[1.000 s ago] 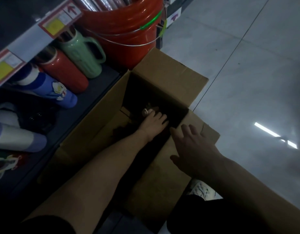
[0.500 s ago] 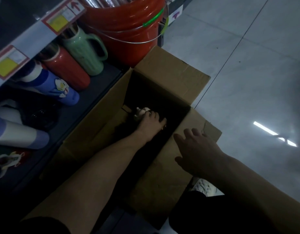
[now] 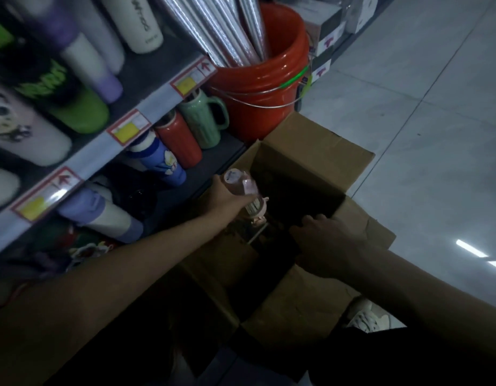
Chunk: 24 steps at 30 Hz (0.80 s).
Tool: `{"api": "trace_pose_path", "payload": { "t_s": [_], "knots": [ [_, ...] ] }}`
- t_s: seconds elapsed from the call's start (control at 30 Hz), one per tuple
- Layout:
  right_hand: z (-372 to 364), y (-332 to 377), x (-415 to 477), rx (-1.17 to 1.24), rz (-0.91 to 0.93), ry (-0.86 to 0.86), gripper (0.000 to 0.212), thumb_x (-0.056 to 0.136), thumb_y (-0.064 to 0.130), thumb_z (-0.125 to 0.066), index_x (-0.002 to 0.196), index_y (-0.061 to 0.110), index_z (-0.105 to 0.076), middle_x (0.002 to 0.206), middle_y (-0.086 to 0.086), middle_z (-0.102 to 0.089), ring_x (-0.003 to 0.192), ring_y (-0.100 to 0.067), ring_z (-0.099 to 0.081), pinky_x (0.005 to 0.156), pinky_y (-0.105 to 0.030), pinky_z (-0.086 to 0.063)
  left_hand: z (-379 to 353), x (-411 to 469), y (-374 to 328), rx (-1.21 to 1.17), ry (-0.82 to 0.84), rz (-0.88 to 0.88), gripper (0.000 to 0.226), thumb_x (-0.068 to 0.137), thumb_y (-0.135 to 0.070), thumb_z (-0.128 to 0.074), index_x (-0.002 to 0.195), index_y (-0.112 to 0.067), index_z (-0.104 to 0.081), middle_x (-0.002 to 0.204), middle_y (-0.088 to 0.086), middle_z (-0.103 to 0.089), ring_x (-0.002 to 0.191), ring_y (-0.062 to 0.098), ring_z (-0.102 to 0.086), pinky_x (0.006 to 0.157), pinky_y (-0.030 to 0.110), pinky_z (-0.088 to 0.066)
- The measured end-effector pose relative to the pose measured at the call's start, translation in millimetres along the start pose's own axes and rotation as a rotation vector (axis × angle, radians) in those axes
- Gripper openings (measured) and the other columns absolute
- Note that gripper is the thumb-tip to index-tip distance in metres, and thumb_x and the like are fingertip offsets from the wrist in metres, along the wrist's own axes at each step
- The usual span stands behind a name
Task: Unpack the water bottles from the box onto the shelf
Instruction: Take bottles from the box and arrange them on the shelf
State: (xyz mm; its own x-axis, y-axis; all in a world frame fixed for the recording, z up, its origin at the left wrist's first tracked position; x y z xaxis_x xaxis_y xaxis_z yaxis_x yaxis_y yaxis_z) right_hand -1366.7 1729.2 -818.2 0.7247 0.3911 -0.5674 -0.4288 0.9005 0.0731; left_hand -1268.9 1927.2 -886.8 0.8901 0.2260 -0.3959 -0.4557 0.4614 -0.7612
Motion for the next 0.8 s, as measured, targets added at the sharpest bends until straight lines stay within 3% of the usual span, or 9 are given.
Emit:
{"api": "trace_pose_path", "payload": {
  "t_s": [0.07, 0.17, 0.23, 0.33, 0.43, 0.6, 0.7, 0.73, 0.8],
  "knots": [
    [14, 14, -1, -0.026, 0.004, 0.004, 0.042, 0.101, 0.039, -0.053, 0.140, 0.022, -0.052, 0.131, -0.006, -0.056, 0.113, -0.023, -0.058, 0.093, -0.036, -0.051, 29, -15, -7, -0.148, -0.031, 0.045, 0.091, 0.065, -0.039, -0.092, 0.138, -0.016, -0.045, 0.129, -0.005, -0.059, 0.113, 0.016, -0.060, 0.089, 0.035, -0.056],
    [29, 40, -7, -0.091, -0.007, 0.047, 0.034, 0.104, 0.036, -0.050, 0.133, 0.020, -0.058, 0.127, -0.005, -0.062, 0.113, -0.023, -0.062, 0.084, -0.032, -0.048, 66, -47, -24, -0.344, -0.040, 0.060, 0.062, 0.075, -0.031, -0.088, 0.126, -0.013, -0.059, 0.115, 0.007, -0.073, 0.097, 0.022, -0.073, 0.066, 0.031, -0.062],
    [37, 61, -12, -0.123, -0.001, 0.060, 0.030, 0.105, 0.033, -0.049, 0.129, 0.020, -0.061, 0.126, -0.003, -0.064, 0.113, -0.023, -0.063, 0.081, -0.033, -0.046, 89, -72, -40, -0.454, -0.002, 0.065, 0.049, 0.079, -0.029, -0.086, 0.120, -0.014, -0.066, 0.107, 0.008, -0.077, 0.092, 0.022, -0.076, 0.067, 0.030, -0.062],
    [50, 92, -22, -0.050, 0.060, 0.065, 0.036, 0.104, 0.034, -0.048, 0.137, 0.020, -0.056, 0.135, -0.005, -0.060, 0.123, -0.027, -0.059, 0.089, -0.038, -0.049, 119, -105, -53, -0.642, 0.040, 0.044, 0.059, 0.071, -0.031, -0.088, 0.123, -0.017, -0.065, 0.102, 0.006, -0.079, 0.093, 0.025, -0.077, 0.076, 0.036, -0.061],
    [66, 113, -31, 0.074, 0.123, 0.021, 0.056, 0.100, 0.054, -0.050, 0.146, 0.023, -0.047, 0.139, -0.004, -0.058, 0.125, -0.028, -0.057, 0.095, -0.041, -0.049, 137, -130, -58, -0.849, 0.028, 0.025, 0.070, 0.060, -0.034, -0.086, 0.125, -0.022, -0.063, 0.107, 0.009, -0.078, 0.094, 0.027, -0.077, 0.071, 0.036, -0.060],
    [103, 114, -41, 0.595, 0.167, -0.186, 0.056, 0.096, 0.055, -0.056, 0.144, 0.031, -0.043, 0.136, 0.004, -0.059, 0.122, -0.022, -0.060, 0.099, -0.039, -0.051, 133, -147, -67, -1.104, 0.156, 0.083, 0.056, 0.073, -0.030, -0.080, 0.126, -0.021, -0.064, 0.119, 0.016, -0.073, 0.103, 0.035, -0.074, 0.077, 0.038, -0.059],
    [124, 104, -39, 0.981, 0.158, -0.323, 0.049, 0.092, 0.063, -0.056, 0.130, 0.032, -0.057, 0.121, 0.008, -0.068, 0.106, -0.014, -0.067, 0.093, -0.037, -0.056, 131, -151, -78, -1.089, 0.242, 0.041, 0.050, 0.086, -0.042, -0.072, 0.132, -0.022, -0.065, 0.123, 0.014, -0.073, 0.111, 0.033, -0.071, 0.104, 0.042, -0.050],
    [128, 101, -37, 1.145, 0.144, -0.344, 0.052, 0.090, 0.066, -0.058, 0.128, 0.030, -0.060, 0.117, 0.010, -0.070, 0.103, -0.011, -0.068, 0.089, -0.030, -0.057, 132, -152, -80, -1.096, 0.252, 0.041, 0.047, 0.089, -0.044, -0.068, 0.130, -0.022, -0.067, 0.121, 0.012, -0.074, 0.107, 0.029, -0.073, 0.105, 0.042, -0.050],
    [133, 95, -35, 1.433, 0.102, -0.385, 0.049, 0.090, 0.059, -0.065, 0.127, 0.026, -0.063, 0.113, 0.010, -0.073, 0.096, -0.004, -0.071, 0.073, -0.013, -0.054, 131, -155, -87, -1.101, 0.286, 0.061, 0.041, 0.087, -0.047, -0.066, 0.119, -0.022, -0.073, 0.108, 0.007, -0.078, 0.088, 0.022, -0.077, 0.087, 0.036, -0.057]
  ]
}}
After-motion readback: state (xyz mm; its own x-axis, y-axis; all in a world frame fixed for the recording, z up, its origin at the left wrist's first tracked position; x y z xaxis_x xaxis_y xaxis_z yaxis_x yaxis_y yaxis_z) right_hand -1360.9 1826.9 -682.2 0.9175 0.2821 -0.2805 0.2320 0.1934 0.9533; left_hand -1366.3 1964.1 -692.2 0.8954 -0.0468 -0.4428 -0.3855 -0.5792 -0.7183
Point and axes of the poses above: each hand's wrist, its own x-axis towards the middle knuckle, its own z-axis out of the back of the hand, y = z × x, the point moved 6 cm from there along x, towards the middle knuckle
